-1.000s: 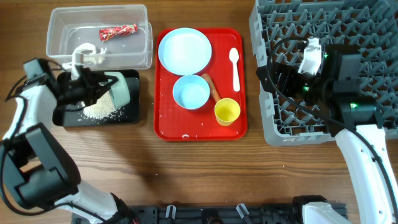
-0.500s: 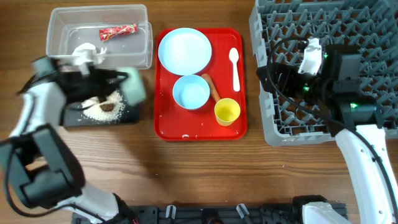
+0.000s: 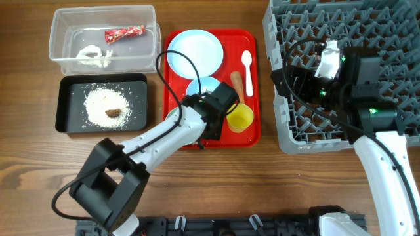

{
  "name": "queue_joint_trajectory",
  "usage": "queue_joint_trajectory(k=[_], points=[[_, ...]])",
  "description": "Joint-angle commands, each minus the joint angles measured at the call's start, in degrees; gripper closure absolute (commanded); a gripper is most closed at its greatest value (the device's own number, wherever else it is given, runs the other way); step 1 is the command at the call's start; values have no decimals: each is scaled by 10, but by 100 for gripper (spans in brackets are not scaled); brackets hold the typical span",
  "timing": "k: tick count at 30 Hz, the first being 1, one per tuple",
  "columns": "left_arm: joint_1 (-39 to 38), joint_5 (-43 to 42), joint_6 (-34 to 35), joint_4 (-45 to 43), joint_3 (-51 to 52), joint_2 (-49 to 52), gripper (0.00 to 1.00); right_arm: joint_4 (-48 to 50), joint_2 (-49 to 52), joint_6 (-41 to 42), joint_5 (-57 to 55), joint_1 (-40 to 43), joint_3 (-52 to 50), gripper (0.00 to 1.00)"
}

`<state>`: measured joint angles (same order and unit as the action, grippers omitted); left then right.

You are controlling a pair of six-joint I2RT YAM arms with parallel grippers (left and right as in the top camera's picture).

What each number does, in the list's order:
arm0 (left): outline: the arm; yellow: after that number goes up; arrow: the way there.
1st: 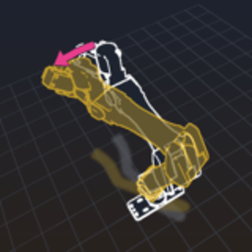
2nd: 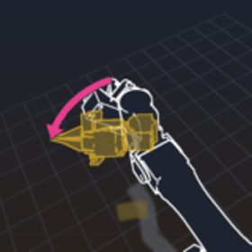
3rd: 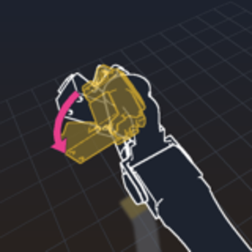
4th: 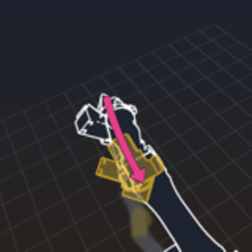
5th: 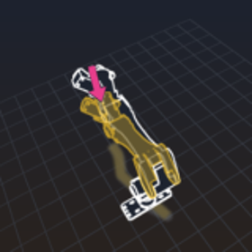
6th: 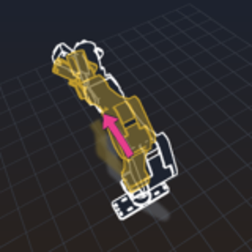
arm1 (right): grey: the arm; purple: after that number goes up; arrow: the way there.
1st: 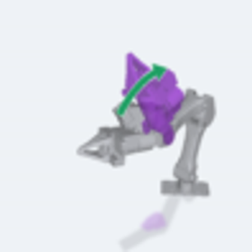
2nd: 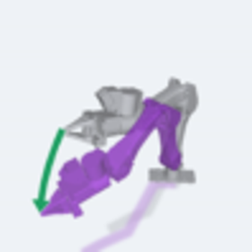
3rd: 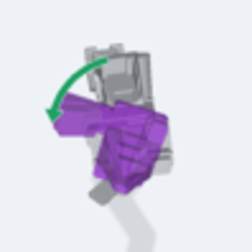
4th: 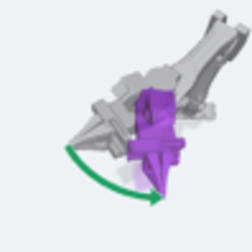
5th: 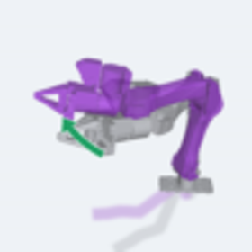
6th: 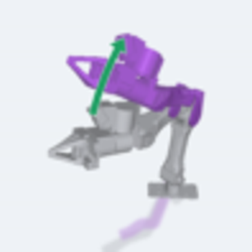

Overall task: Sort waste into correct bins and load items into the dishwasher rack
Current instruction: 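Grasp the green bowl and tip the mushroom onto the black tray, then grasp the yellow cup with the left gripper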

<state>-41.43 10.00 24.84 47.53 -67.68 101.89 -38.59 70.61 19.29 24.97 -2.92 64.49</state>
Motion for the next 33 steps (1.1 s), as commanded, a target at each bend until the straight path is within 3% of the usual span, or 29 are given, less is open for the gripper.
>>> queue_joint_trajectory(k=[1, 5, 7, 10, 14, 18, 20, 22, 24, 26, 28, 29, 30, 33], points=[[-6, 42, 29, -2, 3, 5, 75, 2, 4, 4, -8, -3, 7, 1], [15, 32, 29, 6, -14, -16, 42, 4, 4, 2, -5, -3, 7, 1], [32, 17, 29, 14, -31, -43, 39, 6, 4, 2, -5, -3, 7, 1], [58, -21, 23, -3, -44, -109, 25, 19, 5, 2, -10, -19, 7, 4], [55, -143, -64, -111, -44, -100, 20, 17, 10, 2, -28, -33, 7, 4], [48, -179, -97, -187, -44, -19, 19, 7, 10, -1, -28, -33, 7, 4], [47, -188, -97, -180, -44, -4, 21, 3, 11, -13, -31, -33, 7, 4], [36, -194, -127, -172, -44, 9, 33, 4, 11, -13, -32, -33, 7, 4], [30, -192, -127, -167, -44, 28, 38, 3, 11, -13, -32, -33, 7, 4], [31, -192, -125, -171, -44, 29, 63, 1, 11, -13, -32, -33, 7, 4], [31, -191, -127, -171, -44, 29, 67, 1, 11, -13, -32, -33, 7, 4], [31, -192, -130, -172, -44, 29, 89, 0, 11, -13, -32, -33, 7, 4], [31, -192, -134, -174, -44, 29, 96, -1, 11, -13, -32, -33, 7, 4], [33, -198, -144, -161, -45, 27, 96, -11, 11, -14, -32, -33, 7, 4]])
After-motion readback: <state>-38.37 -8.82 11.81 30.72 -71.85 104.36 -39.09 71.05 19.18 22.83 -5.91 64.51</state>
